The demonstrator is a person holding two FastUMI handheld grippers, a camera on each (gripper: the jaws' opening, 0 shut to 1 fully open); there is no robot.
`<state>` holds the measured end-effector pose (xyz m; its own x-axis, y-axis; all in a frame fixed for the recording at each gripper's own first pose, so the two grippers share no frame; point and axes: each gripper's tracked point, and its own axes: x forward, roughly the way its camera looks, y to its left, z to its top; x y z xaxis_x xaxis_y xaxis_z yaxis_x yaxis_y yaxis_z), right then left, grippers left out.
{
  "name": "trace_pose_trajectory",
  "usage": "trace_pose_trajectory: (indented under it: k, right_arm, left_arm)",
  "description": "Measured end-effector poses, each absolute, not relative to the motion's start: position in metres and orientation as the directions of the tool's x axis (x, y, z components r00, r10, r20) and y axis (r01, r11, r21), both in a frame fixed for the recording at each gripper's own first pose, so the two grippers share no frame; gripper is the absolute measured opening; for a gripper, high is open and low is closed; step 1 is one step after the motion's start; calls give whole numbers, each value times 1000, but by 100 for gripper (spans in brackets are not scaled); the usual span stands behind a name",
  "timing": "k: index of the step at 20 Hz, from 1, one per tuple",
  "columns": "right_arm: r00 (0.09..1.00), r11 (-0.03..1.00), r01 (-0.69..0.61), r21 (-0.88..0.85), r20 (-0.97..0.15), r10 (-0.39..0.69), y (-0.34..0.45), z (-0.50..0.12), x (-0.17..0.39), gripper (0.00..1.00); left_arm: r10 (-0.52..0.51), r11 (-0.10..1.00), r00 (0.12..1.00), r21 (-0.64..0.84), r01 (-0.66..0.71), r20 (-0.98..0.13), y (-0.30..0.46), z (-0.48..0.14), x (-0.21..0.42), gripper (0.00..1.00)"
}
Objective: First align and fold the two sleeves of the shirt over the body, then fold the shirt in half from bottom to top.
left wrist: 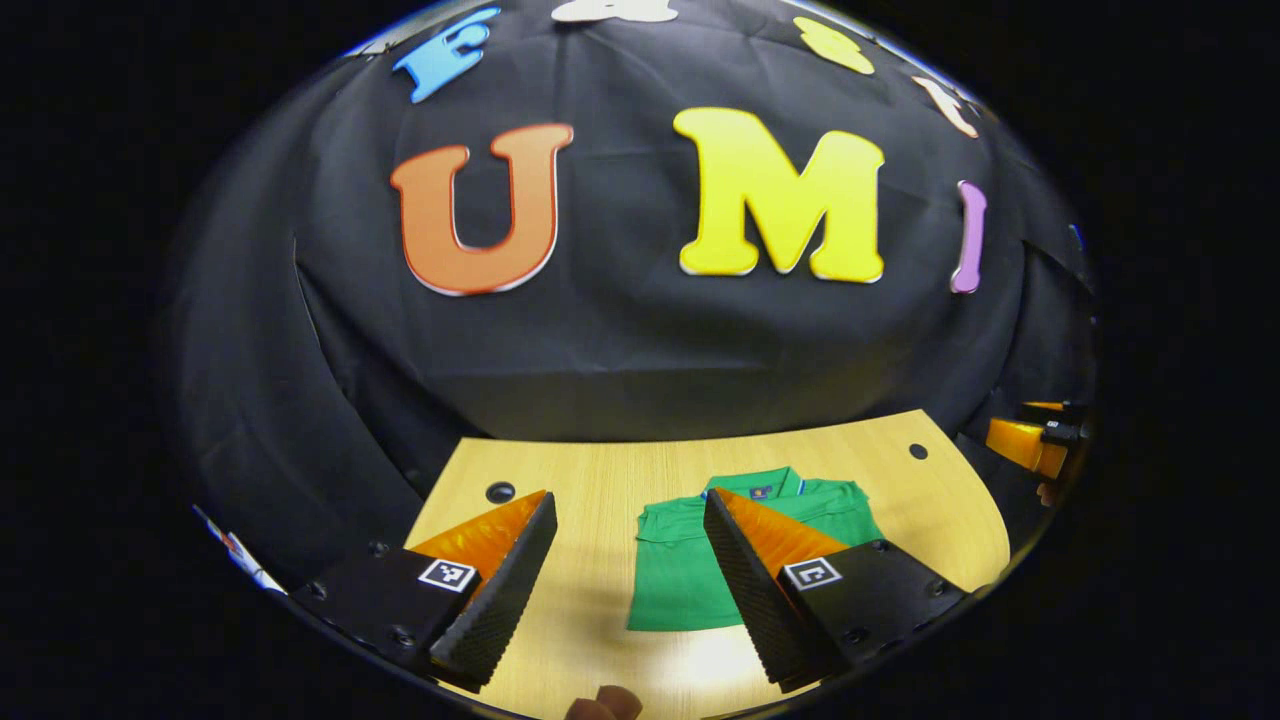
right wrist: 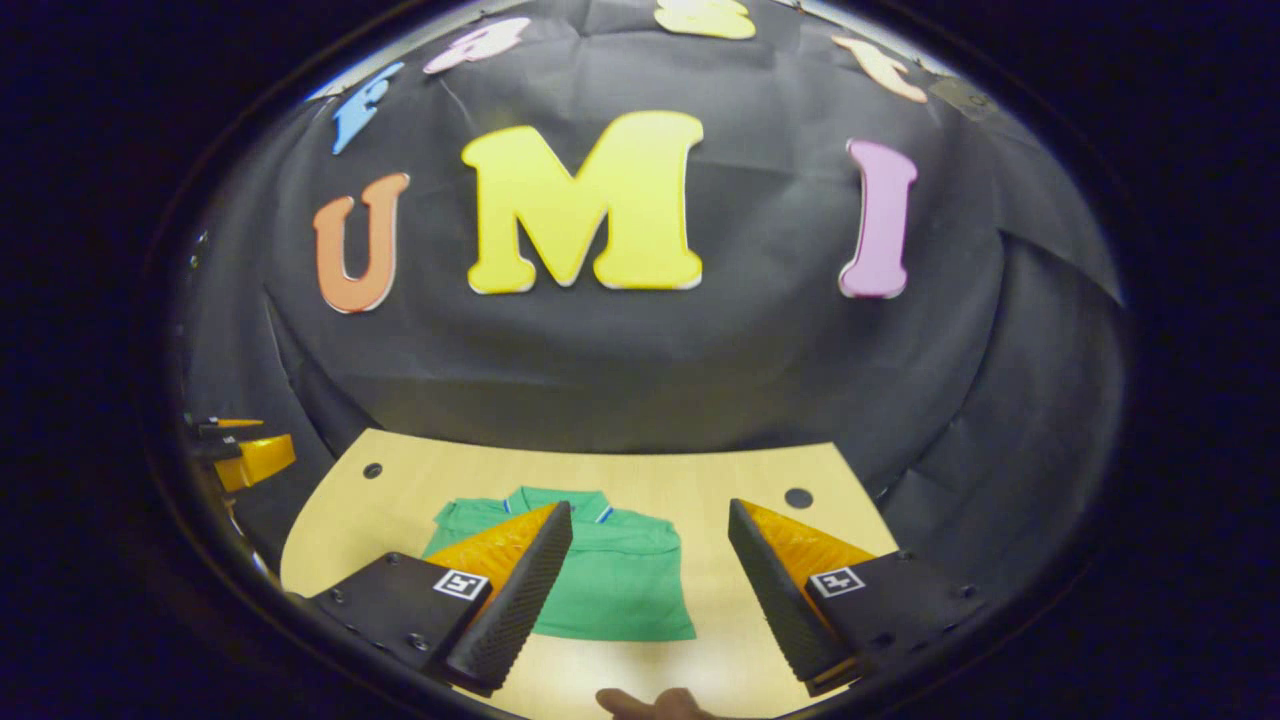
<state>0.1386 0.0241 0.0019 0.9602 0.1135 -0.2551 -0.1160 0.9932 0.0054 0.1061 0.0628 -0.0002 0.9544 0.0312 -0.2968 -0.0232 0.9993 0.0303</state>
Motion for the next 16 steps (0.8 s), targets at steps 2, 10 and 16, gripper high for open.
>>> trace_pose_trajectory:
  k: [2, 10, 16]
  right_arm:
    - [972, 993, -122, 0, -201, 120, 25, 22, 104, 100]
    - [986, 988, -143, 56, -81, 147, 21, 56, -6, 100]
    - [990, 989, -139, -46, -10, 139, 7, 67, -61, 98]
  left_arm:
    - [56, 998, 972, 27, -51, -227, 70, 29, 71, 95]
    - [55, 998, 994, -10, -56, -89, 73, 62, -41, 96]
    - [33, 999, 999, -43, -34, -14, 67, 82, -84, 100]
